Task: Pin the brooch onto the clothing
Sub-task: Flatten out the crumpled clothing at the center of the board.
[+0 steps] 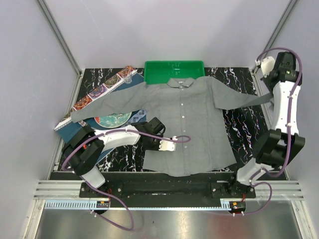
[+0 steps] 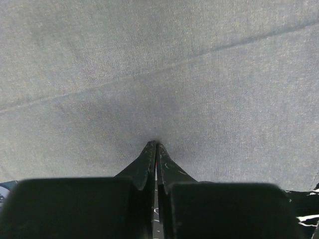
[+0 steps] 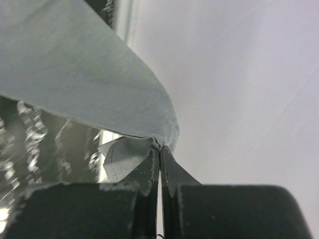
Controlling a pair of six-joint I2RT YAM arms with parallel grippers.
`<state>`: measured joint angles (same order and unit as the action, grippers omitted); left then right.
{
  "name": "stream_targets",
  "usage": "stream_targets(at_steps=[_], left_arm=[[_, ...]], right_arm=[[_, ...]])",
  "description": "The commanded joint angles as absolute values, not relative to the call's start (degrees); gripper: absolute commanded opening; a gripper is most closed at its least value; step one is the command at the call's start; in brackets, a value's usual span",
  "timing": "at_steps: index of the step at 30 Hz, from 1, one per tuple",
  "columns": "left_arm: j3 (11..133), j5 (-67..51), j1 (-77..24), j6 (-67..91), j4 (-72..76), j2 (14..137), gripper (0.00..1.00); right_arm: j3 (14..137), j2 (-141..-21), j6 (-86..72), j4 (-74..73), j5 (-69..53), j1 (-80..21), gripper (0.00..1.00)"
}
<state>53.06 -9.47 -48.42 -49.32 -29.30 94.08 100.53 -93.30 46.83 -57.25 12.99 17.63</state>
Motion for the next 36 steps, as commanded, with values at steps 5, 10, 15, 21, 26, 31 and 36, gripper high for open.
stream_targets(at_steps=[5, 10, 15, 21, 26, 31, 36], left_arm=[[47.9, -6.94, -45.53, -51.24, -33.4, 91.76, 0.0], [46.41, -8.08, -44.12, -52.2, -35.51, 89.21, 0.0], [46.67, -9.67, -44.3, -52.21, -36.73, 87.89, 0.0], [48.43, -10.46, -45.0, -50.71, -37.97, 87.54, 0.0], [49.92, -14.31, -42.64, -49.05, -39.72, 84.21, 0.14], [54.31, -21.45, -38.15, -46.06, -38.59, 79.19, 0.28], [55.55, -18.73, -38.06, -44.82, -33.76, 83.49, 0.29]], right_arm=[[105.56, -105.99, 62.83, -37.91, 23.98, 21.0, 0.0], [106.17, -113.63, 68.99, -28.23, 27.51, 21.71, 0.0], [111.7, -121.62, 69.08, -28.82, 29.62, 21.09, 0.28], [122.42, -123.93, 59.78, -48.83, 22.34, 21.09, 0.81], [127.8, -119.1, 53.02, -72.83, 2.08, 20.04, 0.91], [111.86, -109.09, 48.08, -76.4, -9.3, 13.73, 0.83], [96.26, -102.66, 40.35, -70.76, -12.82, 2.84, 0.76]])
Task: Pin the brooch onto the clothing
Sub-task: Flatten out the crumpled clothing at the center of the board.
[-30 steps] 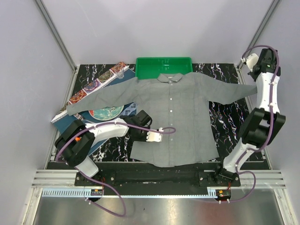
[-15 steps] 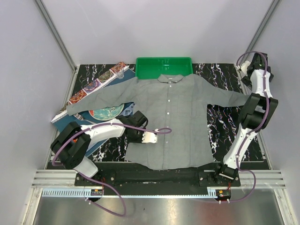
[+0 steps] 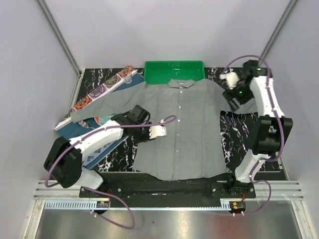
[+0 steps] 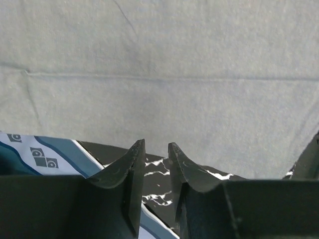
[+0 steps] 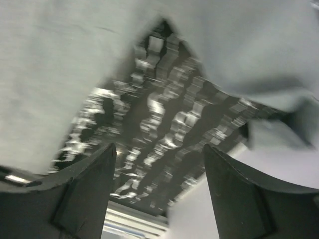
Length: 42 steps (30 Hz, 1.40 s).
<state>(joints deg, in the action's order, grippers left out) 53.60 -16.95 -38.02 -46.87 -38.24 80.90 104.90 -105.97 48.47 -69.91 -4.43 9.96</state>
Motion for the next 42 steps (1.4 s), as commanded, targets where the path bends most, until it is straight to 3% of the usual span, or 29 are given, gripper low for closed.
stream_targets(at_steps=[1, 11, 20, 25, 32, 42], left_arm=[[55.63, -18.29, -38.06, -44.82, -33.14, 84.28, 0.29], [55.55, -14.24, -38.06, -48.77, -32.96, 92.46, 0.24], [47.55, -11.25, -36.65, -50.36, -34.19, 89.3, 0.2], [47.81, -12.13, -36.65, -49.4, -34.28, 89.12, 0.2], [50.36, -11.95, -36.56, -49.22, -34.45, 89.47, 0.22], [50.54, -11.51, -36.65, -49.04, -34.8, 89.12, 0.24]], right_arm=[[93.2, -102.4, 39.21, -69.62, -14.05, 1.59, 0.74], [85.6, -103.28, 30.93, -64.51, -16.27, -2.29, 0.74], [103.35, -109.59, 38.14, -70.32, -7.57, 18.78, 0.84], [103.45, -110.65, 45.33, -56.54, 8.41, 23.03, 0.88], [109.68, -119.43, 41.23, -54.32, 14.68, 23.73, 0.86], [104.24, -122.08, 31.9, -45.97, 16.26, 24.26, 0.79]])
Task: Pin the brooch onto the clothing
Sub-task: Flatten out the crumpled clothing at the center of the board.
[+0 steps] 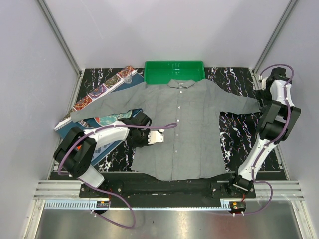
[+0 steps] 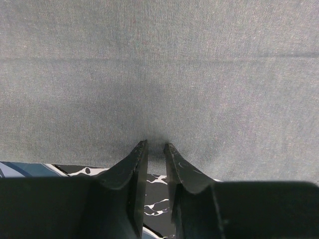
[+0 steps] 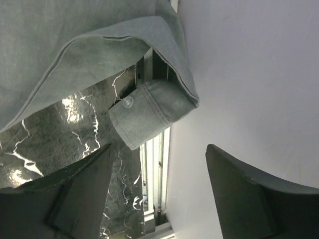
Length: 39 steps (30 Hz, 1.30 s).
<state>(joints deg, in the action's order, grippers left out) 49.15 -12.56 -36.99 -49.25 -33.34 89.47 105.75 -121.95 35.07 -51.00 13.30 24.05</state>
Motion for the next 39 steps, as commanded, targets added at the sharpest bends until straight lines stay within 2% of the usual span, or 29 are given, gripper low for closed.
stream_targets(at_steps=[1, 9, 13, 14, 16, 17, 18, 27, 34, 39], left_arm=[[50.62, -11.34, -36.65, -49.22, -34.89, 89.12, 0.24], [51.06, -11.51, -36.04, -48.69, -34.8, 89.38, 0.25], [51.5, -11.51, -36.04, -48.34, -34.72, 89.3, 0.25], [51.5, -11.43, -36.04, -48.43, -34.63, 89.21, 0.25], [51.42, -11.34, -36.04, -48.69, -34.45, 88.86, 0.25], [51.42, -11.16, -35.95, -48.78, -34.45, 88.77, 0.25], [51.42, -11.16, -35.95, -48.78, -34.45, 88.86, 0.25], [50.89, -11.34, -35.24, -48.69, -34.45, 88.77, 0.25], [50.36, -10.99, -34.37, -48.96, -34.8, 87.89, 0.25], [50.36, -11.16, -33.4, -48.87, -35.07, 88.24, 0.25]], right_arm=[[104.15, -122.6, 31.99, -45.71, 16.26, 24.78, 0.77], [100.99, -122.96, 33.14, -46.4, 14.33, 26.72, 0.7], [99.41, -123.31, 33.49, -46.58, 13.89, 27.42, 0.58], [98.97, -123.14, 33.57, -46.84, 13.8, 27.6, 0.43], [98.44, -121.91, 34.36, -46.93, 13.54, 28.39, 0.24], [97.92, -121.3, 34.8, -47.02, 13.54, 28.65, 0.07], [97.65, -120.51, 35.94, -47.11, 13.62, 28.83, 0.0], [88.61, -100.14, 47.26, -50.62, 8.44, 30.5, 0.0], [82.28, -91.68, 53.78, -58.17, 5.02, 30.59, 0.0], [65.16, -80.63, 68.53, -60.38, 5.71, 30.59, 0.0]])
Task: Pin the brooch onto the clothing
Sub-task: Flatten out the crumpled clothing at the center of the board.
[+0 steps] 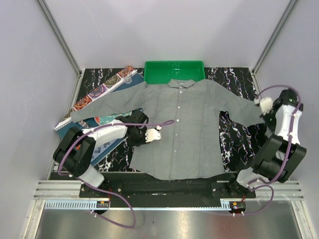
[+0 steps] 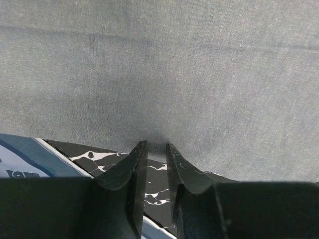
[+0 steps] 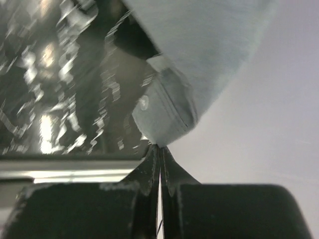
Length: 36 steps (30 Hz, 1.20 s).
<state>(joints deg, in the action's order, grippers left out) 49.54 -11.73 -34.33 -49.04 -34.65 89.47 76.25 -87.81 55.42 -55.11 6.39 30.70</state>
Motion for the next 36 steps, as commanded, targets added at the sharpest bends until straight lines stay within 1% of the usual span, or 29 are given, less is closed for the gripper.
stream_targets(at_steps=[1, 2, 5, 8, 11, 12, 13, 15, 16, 18, 19, 21, 23, 26, 27, 28, 29, 30, 31, 32, 33, 34, 35, 36], left_arm=[[50.54, -11.34, -33.05, -48.69, -35.16, 88.33, 0.25], [50.54, -11.42, -32.87, -48.69, -34.9, 88.5, 0.25], [50.71, -11.51, -32.7, -48.34, -34.89, 88.68, 0.25], [50.98, -11.6, -32.7, -48.34, -34.98, 88.86, 0.25], [51.24, -11.78, -32.7, -48.25, -35.15, 88.95, 0.25], [51.33, -11.95, -32.7, -48.25, -35.33, 88.86, 0.25], [51.42, -12.04, -32.7, -48.25, -35.51, 88.68, 0.25], [51.5, -12.74, -32.7, -48.43, -36.21, 88.24, 0.25], [51.33, -12.83, -32.7, -48.43, -36.38, 87.98, 0.25], [50.8, -13.53, -32.78, -48.86, -37.44, 87.02, 0.25], [50.45, -13.88, -32.78, -49.82, -37.88, 86.49, 0.26], [49.23, -16.08, -32.78, -50.88, -38.93, 83.87, 0.28], [48.96, -19.14, -32.96, -51.85, -40.68, 82.01, 0.3], [50.88, -23.36, -32.61, -48.62, -42.45, 78.93, 0.32], [52.98, -24.86, -31.22, -46.52, -42.89, 76.84, 0.37], [54.13, -28.27, -30.16, -45.28, -43.15, 75.34, 0.4], [55.27, -29.87, -29.02, -43.96, -42.81, 73.93, 0.45], [57.46, -31.01, -26.74, -40.73, -42.11, 72.09, 0.5], [58.52, -32.07, -25.85, -38.87, -40.1, 68.85, 0.6], [59.49, -32.08, -24.88, -36.93, -38.95, 67.25, 0.66], [61.24, -31.73, -22.96, -33.26, -37.89, 65.93, 0.7], [61.96, -31.64, -21.72, -31.74, -36.31, 63.39, 0.76], [63.44, -31.64, -20.4, -30.16, -35.52, 62.24, 0.79], [64.07, -31.73, -17.69, -26.14, -34.72, 61.1, 0.84]], right_arm=[[62.43, -79.2, 70.21, -59.68, 6.23, 30.59, 0.0], [57.79, -78.06, 71.7, -58.98, 7.55, 30.59, 0.0], [50.39, -75.15, 77.06, -54.24, 12.28, 30.59, 0.0], [47.82, -74.71, 78.66, -49.32, 15.28, 31.02, 0.0], [49.12, -76.81, 77.09, -44.83, 17.39, 31.11, 0.0], [49.91, -78.9, 76.38, -43.52, 18.27, 31.11, 0.04], [50.88, -80.06, 75.59, -40.9, 19.06, 31.11, 0.16], [55.44, -83.47, 73.31, -40.69, 20.39, 31.38, 0.35], [57.03, -84.54, 72.43, -40.78, 20.48, 31.38, 0.56], [61.42, -86.12, 71.55, -43.14, 19.26, 31.29, 0.67], [64.48, -86.39, 71.11, -46.9, 18.29, 31.29, 0.78], [67.14, -86.92, 69.79, -50.7, 15.04, 31.29, 0.82], [71.7, -86.75, 67.17, -56.32, 9.62, 31.2, 0.83], [78.21, -87.71, 61.38, -65.81, 1.16, 29.63, 0.83], [79.7, -87.71, 59.78, -68.09, -1.47, 27.88, 0.83], [82.07, -87.54, 57.94, -71.42, -6.54, 26.99, 0.85], [82.96, -87.02, 55.22, -72.76, -9.2, 25.85, 0.91], [83.49, -86.58, 53.72, -73.47, -11.23, 24.62, 0.94], [84.11, -86.05, 51.96, -73.48, -14.38, 21.39, 0.97], [84.29, -85.35, 49.42, -73.48, -15.89, 19.7, 1.0], [84.2, -85.08, 48.18, -72.87, -17.04, 17.86, 1.0], [83.68, -84.82, 45.29, -72.08, -17.83, 12.97, 1.0], [83.24, -84.55, 44.31, -71.64, -17.93, 10.66, 1.0], [82.01, -84.29, 43.51, -70.15, -17.84, 7.85, 1.0]])
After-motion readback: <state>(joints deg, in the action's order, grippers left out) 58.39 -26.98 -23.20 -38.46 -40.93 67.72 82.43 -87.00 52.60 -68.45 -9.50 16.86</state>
